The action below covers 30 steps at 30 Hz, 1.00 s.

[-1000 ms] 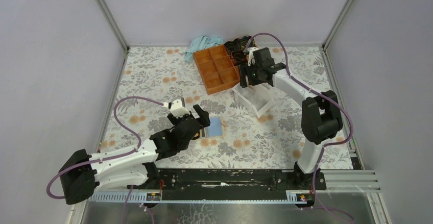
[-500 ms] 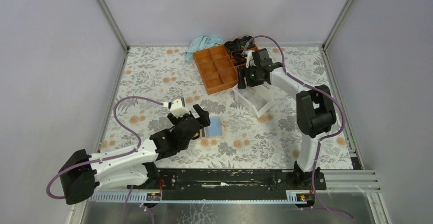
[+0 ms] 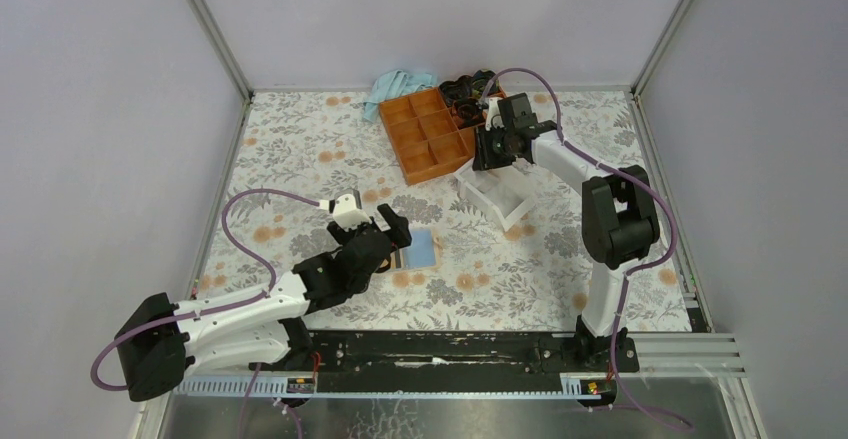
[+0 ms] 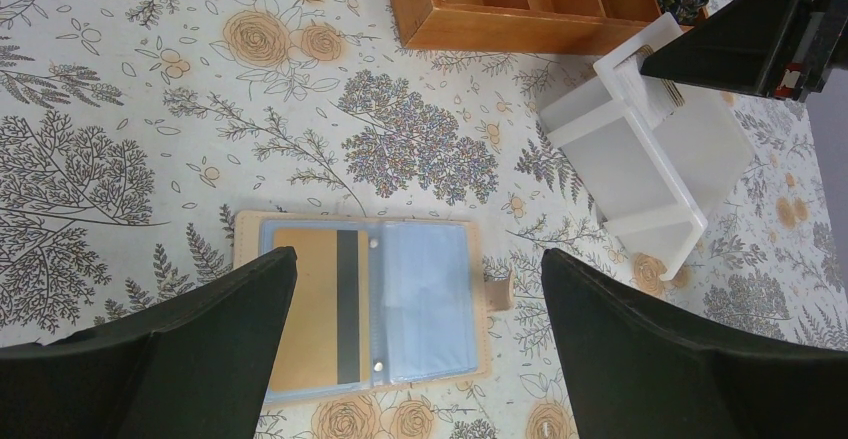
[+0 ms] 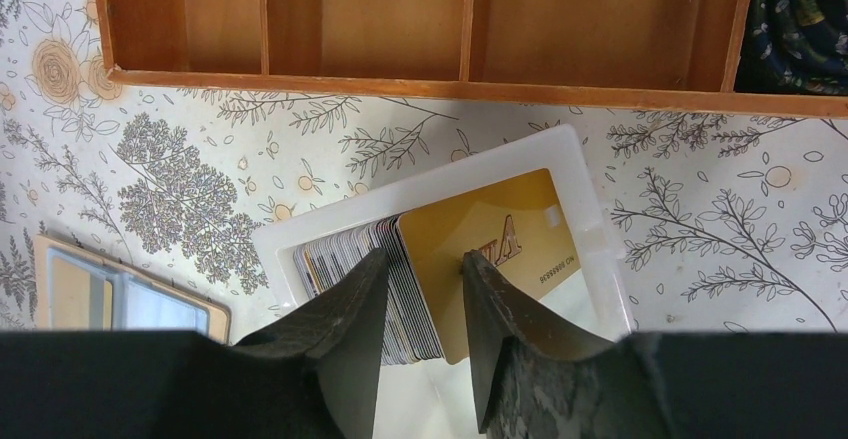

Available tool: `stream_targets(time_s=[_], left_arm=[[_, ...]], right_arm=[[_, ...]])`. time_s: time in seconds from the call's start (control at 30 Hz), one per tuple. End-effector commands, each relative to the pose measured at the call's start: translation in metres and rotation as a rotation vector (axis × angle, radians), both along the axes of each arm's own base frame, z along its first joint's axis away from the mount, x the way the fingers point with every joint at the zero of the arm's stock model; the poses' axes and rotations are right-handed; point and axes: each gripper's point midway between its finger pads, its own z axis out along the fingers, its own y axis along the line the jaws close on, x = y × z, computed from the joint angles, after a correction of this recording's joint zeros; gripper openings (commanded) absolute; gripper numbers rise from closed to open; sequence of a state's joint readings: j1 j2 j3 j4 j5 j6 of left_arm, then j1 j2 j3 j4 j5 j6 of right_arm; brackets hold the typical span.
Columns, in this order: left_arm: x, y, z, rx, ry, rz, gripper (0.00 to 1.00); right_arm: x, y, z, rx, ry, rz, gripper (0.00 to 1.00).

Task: Put the credit cards into the card holder
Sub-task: Pick up the credit card from the storage box.

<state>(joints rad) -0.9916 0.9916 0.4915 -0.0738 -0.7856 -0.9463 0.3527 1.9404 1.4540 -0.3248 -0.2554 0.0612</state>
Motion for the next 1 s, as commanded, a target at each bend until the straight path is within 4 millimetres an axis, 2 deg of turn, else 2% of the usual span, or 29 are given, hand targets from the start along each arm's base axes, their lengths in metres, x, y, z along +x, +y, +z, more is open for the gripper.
stream_targets(time_s=[0.0, 0.37, 0.97], left_arm=[[0.008, -0.001, 0.017, -0.035, -0.046, 0.023, 1.00], [0.010, -0.004, 0.019, -0.032, -0.045, 0.020, 1.00], [0.012, -0.007, 0.019, -0.029, -0.045, 0.015, 1.00]], right_arm=[[0.002, 0.002, 0.013, 0.011, -0.019, -0.001, 0.39], [0.003, 0.002, 0.023, 0.019, -0.033, -0.003, 0.35], [0.004, 0.004, 0.041, 0.040, -0.061, -0.005, 0.35]])
